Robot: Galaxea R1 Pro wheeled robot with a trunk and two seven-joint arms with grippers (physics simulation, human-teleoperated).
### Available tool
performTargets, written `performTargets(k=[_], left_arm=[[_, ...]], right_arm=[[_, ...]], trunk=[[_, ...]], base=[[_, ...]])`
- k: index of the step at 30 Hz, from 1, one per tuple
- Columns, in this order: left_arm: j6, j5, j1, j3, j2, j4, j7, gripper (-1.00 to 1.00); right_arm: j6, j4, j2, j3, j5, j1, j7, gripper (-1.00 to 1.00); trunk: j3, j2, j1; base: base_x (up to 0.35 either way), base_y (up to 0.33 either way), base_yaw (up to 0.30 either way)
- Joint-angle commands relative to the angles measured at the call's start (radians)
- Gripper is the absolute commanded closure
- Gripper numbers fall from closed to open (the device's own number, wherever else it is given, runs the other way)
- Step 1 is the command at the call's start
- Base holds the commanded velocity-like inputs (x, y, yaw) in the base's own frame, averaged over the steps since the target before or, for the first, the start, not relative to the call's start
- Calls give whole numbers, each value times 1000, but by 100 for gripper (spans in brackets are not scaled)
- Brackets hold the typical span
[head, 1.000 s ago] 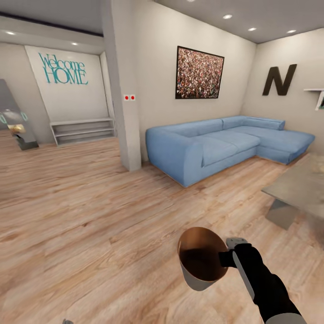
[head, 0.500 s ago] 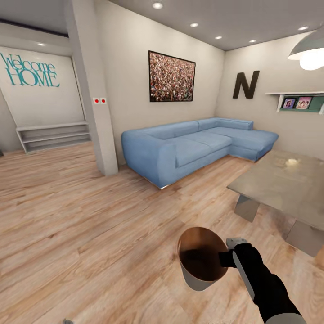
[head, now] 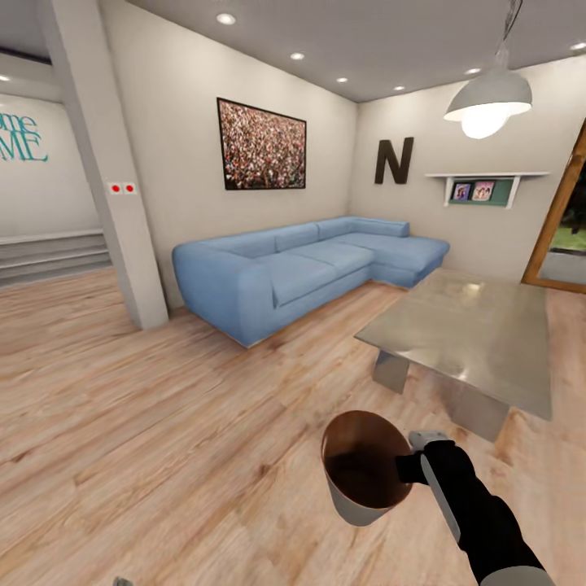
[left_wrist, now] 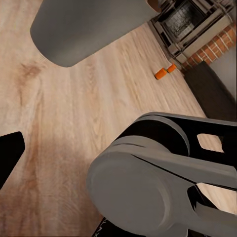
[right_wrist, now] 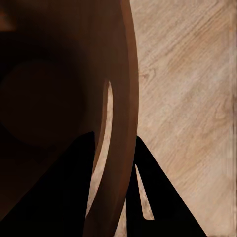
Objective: Put the three can of soda from the living room inside the tash can in the kitchen.
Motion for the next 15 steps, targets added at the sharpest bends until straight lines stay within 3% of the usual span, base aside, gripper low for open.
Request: performTargets(k=[1, 8, 15], left_arm=[[0, 0, 0, 0, 0, 0, 0, -100], [0, 0, 0, 0, 0, 0, 0, -100], [0, 0, 0, 0, 0, 0, 0, -100]], right_arm=[[0, -1, 0, 0, -11, 0, 3, 100], [0, 0, 0, 0, -11, 0, 3, 100], [0, 1, 0, 0, -11, 0, 2, 100]], trunk=[[1, 0, 0], [10, 0, 0], [18, 0, 0]], base=[[0, -350, -233], [-18, -348, -233], [-171, -307, -233]])
